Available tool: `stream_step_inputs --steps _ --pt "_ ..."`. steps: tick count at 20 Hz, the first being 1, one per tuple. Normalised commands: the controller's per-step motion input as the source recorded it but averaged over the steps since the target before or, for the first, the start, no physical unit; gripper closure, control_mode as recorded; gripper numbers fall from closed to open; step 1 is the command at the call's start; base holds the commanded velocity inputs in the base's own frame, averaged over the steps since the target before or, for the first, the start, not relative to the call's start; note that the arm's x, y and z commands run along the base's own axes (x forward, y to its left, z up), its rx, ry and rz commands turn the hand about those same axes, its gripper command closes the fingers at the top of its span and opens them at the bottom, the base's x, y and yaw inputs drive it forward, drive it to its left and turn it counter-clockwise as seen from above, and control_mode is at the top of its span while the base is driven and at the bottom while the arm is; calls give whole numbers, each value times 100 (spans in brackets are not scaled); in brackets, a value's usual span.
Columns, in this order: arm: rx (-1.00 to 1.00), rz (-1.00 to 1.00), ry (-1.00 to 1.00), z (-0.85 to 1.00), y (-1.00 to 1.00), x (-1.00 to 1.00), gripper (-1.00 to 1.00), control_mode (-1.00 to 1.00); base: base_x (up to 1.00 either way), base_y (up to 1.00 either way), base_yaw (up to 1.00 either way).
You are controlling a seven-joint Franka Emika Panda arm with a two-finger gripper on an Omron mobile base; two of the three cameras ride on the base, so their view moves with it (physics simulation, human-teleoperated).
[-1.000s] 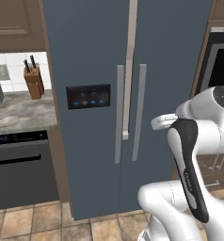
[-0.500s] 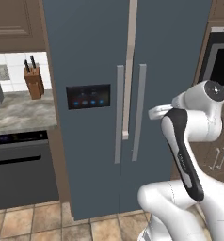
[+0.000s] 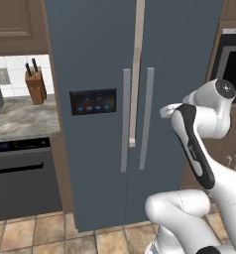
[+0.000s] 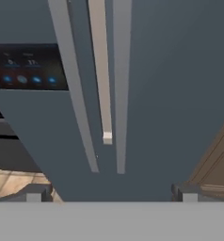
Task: Retrieve the orange and peach from the fridge and place them into the bowl on the dining table.
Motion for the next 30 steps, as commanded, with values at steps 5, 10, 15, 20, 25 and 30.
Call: stream_step_inputs --steps 5,10,15,20,25,30 --pt "0 0 0 0 -16 33 -100 -100 0 0 0" --pt "0 0 0 0 -17 45 -100 -100 0 0 0" --pt "0 0 -2 0 1 49 -100 -100 0 0 0" --pt "0 0 0 -4 2 60 -100 -100 0 0 0" --pt "0 0 -3 -28 12 58 -100 -100 0 0 0" --pt "-1 0 -4 -40 17 48 -100 -100 0 0 0"
